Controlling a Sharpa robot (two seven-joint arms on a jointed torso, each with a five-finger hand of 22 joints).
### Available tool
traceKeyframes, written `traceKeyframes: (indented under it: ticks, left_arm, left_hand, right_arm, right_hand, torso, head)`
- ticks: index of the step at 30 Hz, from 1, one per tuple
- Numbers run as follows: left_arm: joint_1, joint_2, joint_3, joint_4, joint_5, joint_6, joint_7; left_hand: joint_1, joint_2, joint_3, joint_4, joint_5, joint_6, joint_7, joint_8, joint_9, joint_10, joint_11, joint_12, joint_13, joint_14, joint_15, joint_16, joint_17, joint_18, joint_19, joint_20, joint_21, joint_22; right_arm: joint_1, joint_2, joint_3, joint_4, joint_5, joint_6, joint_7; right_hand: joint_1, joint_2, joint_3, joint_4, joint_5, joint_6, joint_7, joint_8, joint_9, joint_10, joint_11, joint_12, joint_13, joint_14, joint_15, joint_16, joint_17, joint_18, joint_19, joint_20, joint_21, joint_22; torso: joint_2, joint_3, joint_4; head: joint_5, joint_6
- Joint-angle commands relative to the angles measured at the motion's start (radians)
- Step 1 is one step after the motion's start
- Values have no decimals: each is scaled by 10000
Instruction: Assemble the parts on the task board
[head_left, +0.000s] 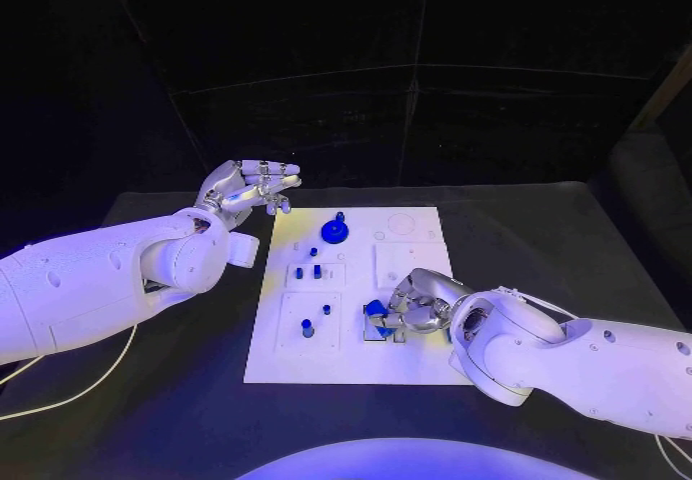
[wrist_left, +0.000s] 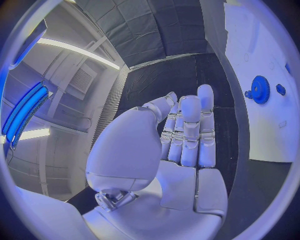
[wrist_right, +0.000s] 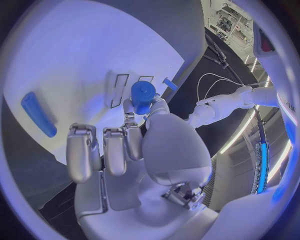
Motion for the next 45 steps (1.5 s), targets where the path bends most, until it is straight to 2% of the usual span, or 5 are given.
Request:
traceKeyframes:
  ticks: [1,15,23,36,45]
  left_arm:
    - [15,10,8,22,9,103,62]
    - [15,13,8,18,9,90,58]
    - [15,12,8,15,9,91,49]
    - [15,-5,7,16,9,94,50]
    - [14,-22,7,14,9,75,55]
  left_hand:
    - [-63,49,-55,-18,25,61,-26,38,9,-37,-15,61,-7,-19,-2,62,13,66,29,43,-56,-15]
    - [-65,48,-58,-18,25,59,-25,37,9,-39,-14,61,-7,-19,-2,63,14,66,30,43,-57,-16]
    - [-75,45,-65,-17,25,52,-23,34,6,-46,-12,63,-9,-19,-1,66,14,65,31,42,-60,-17]
    - [-75,45,-65,-17,25,52,-23,34,6,-46,-12,63,-9,-19,-1,66,14,65,31,42,-60,-17]
    - [-75,45,-65,-17,25,52,-23,34,6,-46,-12,63,-9,-19,-1,66,14,65,31,42,-60,-17]
  right_arm:
    - [3,45,-11,-26,48,290,-217]
    - [3,95,-11,-51,-511,112,-485]
    - [3,74,-11,-33,-701,42,-472]
    - [3,-190,-10,191,-813,220,-96]
    - [26,-1270,-3,781,-720,-434,634]
  right_hand:
    - [-108,133,-125,7,-121,895,-759,57,1145,294,-136,18,458,773,-63,51,1143,-160,472,-99,58,1770]
    - [-1946,345,-1157,31,-3773,804,-761,154,1723,309,-132,-131,486,759,-66,9,1095,-155,461,-112,38,1759]
    - [-2149,286,-1248,24,-3860,780,-757,153,1801,293,-129,-197,458,751,-64,-10,1058,-147,440,-110,18,1729]
    - [-102,87,-785,-938,-3178,638,-739,146,2167,291,-121,-268,516,749,-57,-39,1042,-136,409,-106,-18,1694]
    - [213,253,-783,-1024,-2167,-29,-423,-520,2020,179,136,-486,426,710,143,-133,857,-98,295,55,-123,1541]
  torso:
    - [-3,1,6]
    - [-14,4,-2]
    - [-13,6,-10]
    - [-22,2,-12]
    - [-25,-4,-34]
  head:
    - [13,-10]
    - [28,-7]
    - [26,5]
    - [26,-9]
    - [-52,47]
